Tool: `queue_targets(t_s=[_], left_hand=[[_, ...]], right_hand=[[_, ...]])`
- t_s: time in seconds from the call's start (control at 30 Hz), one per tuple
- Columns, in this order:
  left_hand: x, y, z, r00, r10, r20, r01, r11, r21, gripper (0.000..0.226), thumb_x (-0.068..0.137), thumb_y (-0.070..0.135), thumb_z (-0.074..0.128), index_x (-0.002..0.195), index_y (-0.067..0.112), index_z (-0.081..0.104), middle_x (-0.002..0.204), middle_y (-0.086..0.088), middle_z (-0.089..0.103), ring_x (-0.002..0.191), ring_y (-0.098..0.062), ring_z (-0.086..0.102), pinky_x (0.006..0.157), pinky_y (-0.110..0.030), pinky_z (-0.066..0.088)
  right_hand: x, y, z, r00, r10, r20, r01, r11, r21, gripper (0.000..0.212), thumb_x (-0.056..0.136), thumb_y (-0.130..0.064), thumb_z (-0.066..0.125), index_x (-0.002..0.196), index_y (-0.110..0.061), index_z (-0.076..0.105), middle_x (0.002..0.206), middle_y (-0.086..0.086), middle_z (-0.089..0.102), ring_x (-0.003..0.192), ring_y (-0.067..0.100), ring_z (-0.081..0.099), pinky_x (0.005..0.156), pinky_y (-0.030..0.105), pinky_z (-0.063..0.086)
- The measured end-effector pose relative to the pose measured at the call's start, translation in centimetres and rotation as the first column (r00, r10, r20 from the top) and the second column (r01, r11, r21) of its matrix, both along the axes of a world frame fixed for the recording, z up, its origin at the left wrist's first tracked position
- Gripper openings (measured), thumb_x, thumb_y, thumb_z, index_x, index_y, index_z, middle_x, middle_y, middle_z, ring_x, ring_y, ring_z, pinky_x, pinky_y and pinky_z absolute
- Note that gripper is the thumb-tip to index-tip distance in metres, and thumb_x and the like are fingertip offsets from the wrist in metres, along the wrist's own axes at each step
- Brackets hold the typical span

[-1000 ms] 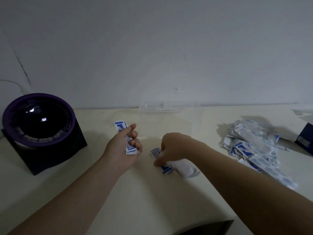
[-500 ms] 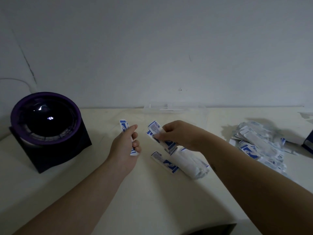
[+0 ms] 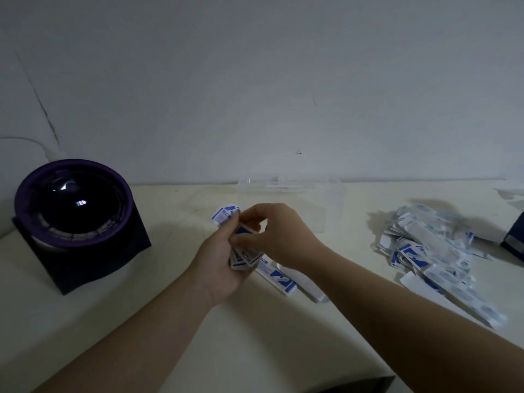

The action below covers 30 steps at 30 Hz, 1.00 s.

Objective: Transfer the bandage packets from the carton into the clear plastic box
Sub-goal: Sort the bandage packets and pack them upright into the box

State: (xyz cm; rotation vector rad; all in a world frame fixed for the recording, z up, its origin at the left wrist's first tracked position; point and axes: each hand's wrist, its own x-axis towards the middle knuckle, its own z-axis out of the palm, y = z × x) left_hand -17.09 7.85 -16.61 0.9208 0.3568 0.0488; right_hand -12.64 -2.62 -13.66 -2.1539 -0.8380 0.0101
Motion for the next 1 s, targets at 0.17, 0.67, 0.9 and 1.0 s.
queue_targets(t_s=[0.17,0.67,0.9,1.0], left_hand=[[0.7,1.4,-0.5,0.981,0.189,0.036,-0.185,0.979,-0.087,0.028,0.1,0.03,0.039,0.093,0.015,0.061,0.071,-0.001,0.059,0.071,-0.014,0.057,0.067,-0.03,0.047],[1.7,2.9,-1.1,0.978,0.209,-0.004,-0.208,0.971,-0.117,0.02,0.098,0.028,0.046,0.093,0.011,0.056,0.057,0.002,0.047,0.041,-0.005,0.037,0.039,-0.014,0.034],[0.6,1.4,-0.6,0.995,-0.094,0.045,0.087,0.987,0.132,0.034,0.075,0.049,0.061,0.09,0.018,0.062,0.064,0.003,0.049,0.05,-0.006,0.033,0.041,-0.016,0.026],[0.3,0.3,-0.5,0.993,-0.112,0.047,0.102,0.978,0.184,0.015,0.085,0.029,0.061,0.092,0.015,0.06,0.074,-0.002,0.05,0.05,-0.007,0.032,0.039,-0.015,0.026]], right_hand=[[1.3,-1.1,0.0,0.998,-0.011,0.056,0.026,0.96,-0.28,0.045,0.081,-0.04,0.068,0.119,-0.017,0.06,0.112,-0.004,0.063,0.094,0.008,0.056,0.083,0.02,0.047],[3.1,-0.2,-0.8,0.98,0.086,-0.182,-0.175,0.809,-0.562,0.025,0.083,-0.023,0.065,0.061,-0.014,0.055,0.058,-0.003,0.05,0.049,0.008,0.043,0.048,0.019,0.033],[3.8,-1.2,0.4,0.91,0.135,-0.392,-0.089,0.987,0.133,0.012,0.087,-0.013,0.064,0.076,-0.015,0.065,0.07,0.0,0.067,0.061,0.006,0.06,0.059,0.02,0.039],[3.5,-1.6,0.8,0.918,0.167,-0.36,-0.092,0.972,0.217,0.007,0.089,-0.015,0.062,0.087,-0.011,0.066,0.079,0.006,0.07,0.069,0.013,0.065,0.058,0.017,0.042]])
